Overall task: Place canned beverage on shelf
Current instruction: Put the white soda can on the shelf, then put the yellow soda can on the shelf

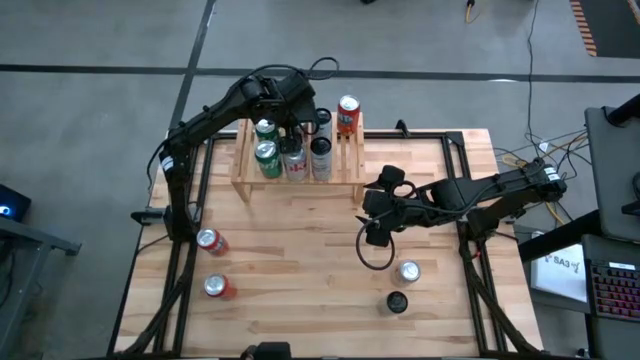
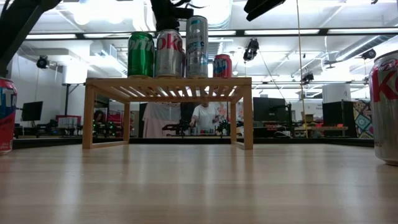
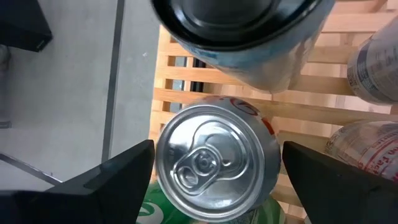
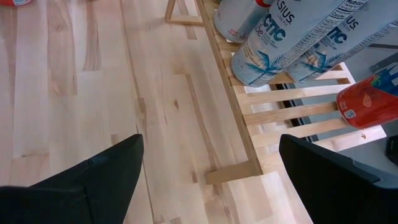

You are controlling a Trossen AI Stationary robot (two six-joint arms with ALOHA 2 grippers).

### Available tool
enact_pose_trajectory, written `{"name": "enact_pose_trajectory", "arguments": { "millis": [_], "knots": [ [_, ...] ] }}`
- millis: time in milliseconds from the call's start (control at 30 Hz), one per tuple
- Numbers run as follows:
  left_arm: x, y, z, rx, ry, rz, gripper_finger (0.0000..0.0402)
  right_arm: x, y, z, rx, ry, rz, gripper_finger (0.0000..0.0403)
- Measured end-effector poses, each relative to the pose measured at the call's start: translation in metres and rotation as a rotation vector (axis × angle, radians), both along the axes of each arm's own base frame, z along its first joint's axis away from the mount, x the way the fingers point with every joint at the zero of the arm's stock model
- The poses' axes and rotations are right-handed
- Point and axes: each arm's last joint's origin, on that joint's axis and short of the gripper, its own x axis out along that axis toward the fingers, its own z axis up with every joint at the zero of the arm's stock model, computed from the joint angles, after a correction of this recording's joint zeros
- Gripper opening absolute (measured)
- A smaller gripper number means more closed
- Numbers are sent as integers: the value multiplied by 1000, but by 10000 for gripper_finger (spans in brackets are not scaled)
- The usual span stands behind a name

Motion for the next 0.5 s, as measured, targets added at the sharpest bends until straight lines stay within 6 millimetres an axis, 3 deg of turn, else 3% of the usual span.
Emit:
{"name": "enact_pose_trajectory", "arguments": {
  "millis": [300,500],
  "knots": [
    [-5,-2,8,3,-4,1,338,0,0,0,6,-4,-6,364],
    [-11,-6,25,20,-39,2,339,0,0,0,6,-4,-6,364]
  ]
}}
